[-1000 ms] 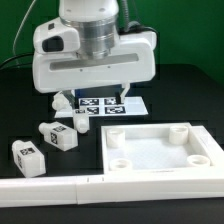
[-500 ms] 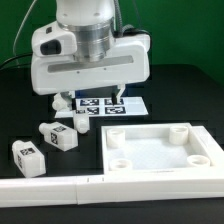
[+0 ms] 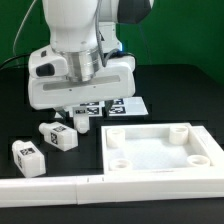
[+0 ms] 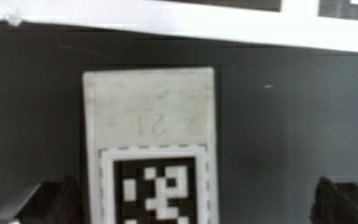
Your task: Assemble square table
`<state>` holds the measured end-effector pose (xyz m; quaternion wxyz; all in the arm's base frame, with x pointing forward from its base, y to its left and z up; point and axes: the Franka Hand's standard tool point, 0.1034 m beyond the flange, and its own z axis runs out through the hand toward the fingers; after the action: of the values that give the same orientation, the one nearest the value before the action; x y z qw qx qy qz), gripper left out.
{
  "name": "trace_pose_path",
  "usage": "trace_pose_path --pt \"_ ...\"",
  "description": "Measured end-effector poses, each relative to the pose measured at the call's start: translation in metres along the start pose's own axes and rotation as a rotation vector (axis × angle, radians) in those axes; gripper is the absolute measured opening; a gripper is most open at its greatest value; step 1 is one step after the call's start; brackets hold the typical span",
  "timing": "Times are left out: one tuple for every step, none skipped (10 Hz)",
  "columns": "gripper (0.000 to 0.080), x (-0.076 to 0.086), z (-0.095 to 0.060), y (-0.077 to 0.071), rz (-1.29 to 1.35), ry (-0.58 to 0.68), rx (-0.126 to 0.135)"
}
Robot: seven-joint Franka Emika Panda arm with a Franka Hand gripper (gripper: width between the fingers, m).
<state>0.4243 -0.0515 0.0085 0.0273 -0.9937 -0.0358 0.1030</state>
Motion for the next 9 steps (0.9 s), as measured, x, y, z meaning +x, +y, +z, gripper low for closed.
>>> trace_pose_path --pt "0.0649 0.0 0.0 0.0 0.0 0.001 -0.001" --pt "0.0548 0.0 0.0 0.0 0.0 0.001 -0.001" --pt "0.0399 0.0 0.0 0.0 0.0 0.001 -0.001" --pt "0.0399 0.0 0.0 0.0 0.0 0.001 -0.001" --pt "0.0282 0.0 -0.001 -0.002 -0.003 0.003 -0.001" --pt "0.0282 0.002 -0.009 -0.015 -0.019 -0.002 0.004" --pt "0.0282 0.004 -0.025 -0.04 -0.079 0.037 -0.006" --pt "0.0282 -0.002 -0.036 -0.066 -0.125 0.05 -0.009" --pt "0.0282 -0.005 -0.036 -0.077 -0.158 0.063 -0.019"
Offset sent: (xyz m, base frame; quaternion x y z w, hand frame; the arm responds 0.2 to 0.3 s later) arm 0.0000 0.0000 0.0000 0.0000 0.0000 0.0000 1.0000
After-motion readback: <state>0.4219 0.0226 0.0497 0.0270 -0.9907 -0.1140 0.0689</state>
